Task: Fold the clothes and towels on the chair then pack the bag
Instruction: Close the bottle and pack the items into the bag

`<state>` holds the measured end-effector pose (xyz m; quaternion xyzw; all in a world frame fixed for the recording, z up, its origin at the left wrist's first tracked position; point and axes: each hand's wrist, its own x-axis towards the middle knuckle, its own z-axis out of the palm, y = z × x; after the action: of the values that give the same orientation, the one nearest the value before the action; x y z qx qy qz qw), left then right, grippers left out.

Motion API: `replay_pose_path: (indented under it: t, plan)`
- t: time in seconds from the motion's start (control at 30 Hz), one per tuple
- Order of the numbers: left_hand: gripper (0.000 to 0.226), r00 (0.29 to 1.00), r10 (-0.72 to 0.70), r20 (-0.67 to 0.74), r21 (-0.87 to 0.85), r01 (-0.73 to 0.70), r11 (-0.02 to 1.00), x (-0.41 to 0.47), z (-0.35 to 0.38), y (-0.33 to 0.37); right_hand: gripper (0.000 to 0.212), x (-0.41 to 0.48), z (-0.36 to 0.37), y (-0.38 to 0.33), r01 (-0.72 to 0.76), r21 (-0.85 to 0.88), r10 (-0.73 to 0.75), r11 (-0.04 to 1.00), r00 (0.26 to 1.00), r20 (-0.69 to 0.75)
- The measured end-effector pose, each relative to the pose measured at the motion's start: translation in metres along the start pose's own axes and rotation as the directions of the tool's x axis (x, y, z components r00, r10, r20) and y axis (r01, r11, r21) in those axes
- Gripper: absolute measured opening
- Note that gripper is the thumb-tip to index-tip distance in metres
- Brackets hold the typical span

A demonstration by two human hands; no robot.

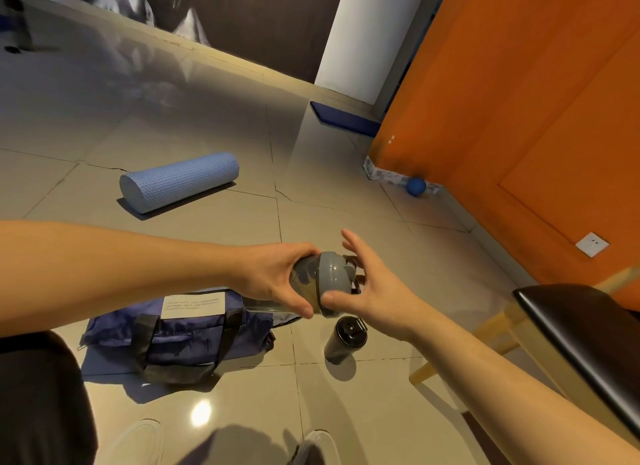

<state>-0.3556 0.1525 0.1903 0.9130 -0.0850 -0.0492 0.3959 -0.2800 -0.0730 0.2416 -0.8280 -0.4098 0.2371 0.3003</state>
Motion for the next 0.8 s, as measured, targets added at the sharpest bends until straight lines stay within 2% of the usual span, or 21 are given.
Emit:
replay_pose_path:
  t: [0.07,0.13,0.2,0.23,0.3,0.37,0.47,0.53,0.6,0.67,0.7,0.77,0.8]
  plan:
    - [0.086,1.000,0.003,0.006,0.013,-0.003,1.000,-0.001,0.000,-0.001,0.102,-0.001,0.002,0.001,0.054,-0.072,-0.053,0.996,0.999,0.015]
    - [0.087,1.000,0.014,0.025,0.034,-0.015,0.999,-0.001,-0.001,0.000,0.085,0.002,0.010,0.005,0.017,-0.030,-0.018,0.999,1.000,-0.022]
    - [0.086,0.999,0.025,0.042,0.060,-0.027,0.998,-0.001,-0.001,0.002,0.075,0.005,0.018,0.005,-0.165,0.169,0.170,0.972,0.985,-0.015]
    - [0.087,0.998,0.024,0.055,0.070,-0.027,0.997,-0.001,0.000,0.003,0.077,0.008,0.019,0.005,-0.301,0.261,0.298,0.917,0.953,0.051]
    - [0.087,0.997,0.017,0.079,0.075,-0.023,0.997,-0.001,0.002,0.002,0.076,0.008,0.016,0.001,-0.421,0.338,0.393,0.842,0.907,0.150]
    - [0.085,0.997,0.003,0.075,0.058,-0.007,0.998,-0.002,0.003,0.000,0.090,0.009,0.011,0.007,-0.328,0.377,0.315,0.866,0.944,0.099]
    - [0.083,0.999,0.002,0.037,0.016,-0.002,1.000,-0.001,0.000,0.000,0.108,0.002,0.008,0.008,-0.040,0.207,0.035,0.978,0.999,0.028]
    - [0.085,1.000,0.012,0.027,-0.007,-0.012,1.000,0.000,-0.001,0.001,0.107,0.000,0.010,0.010,0.044,0.085,-0.045,0.995,0.999,0.011]
    - [0.087,0.999,0.017,0.030,0.002,-0.017,1.000,0.001,-0.001,0.002,0.096,-0.001,0.016,0.010,0.037,0.046,-0.035,0.998,0.999,-0.039]
    - [0.085,0.999,0.021,0.031,0.044,-0.022,0.999,0.000,-0.001,0.003,0.074,0.001,0.023,0.003,-0.037,0.155,0.050,0.987,0.995,-0.084]
    - [0.085,0.999,0.028,0.033,0.076,-0.031,0.997,0.000,-0.001,0.002,0.068,0.004,0.026,0.001,-0.144,0.259,0.166,0.955,0.984,-0.064]
    - [0.084,0.998,0.033,0.053,0.102,-0.039,0.994,-0.001,0.000,0.000,0.071,0.007,0.028,-0.004,-0.378,0.382,0.379,0.843,0.922,0.076]
    - [0.084,0.998,0.031,0.062,0.089,-0.036,0.995,-0.002,0.001,-0.001,0.077,0.006,0.027,-0.005,-0.420,0.363,0.406,0.831,0.906,0.121]
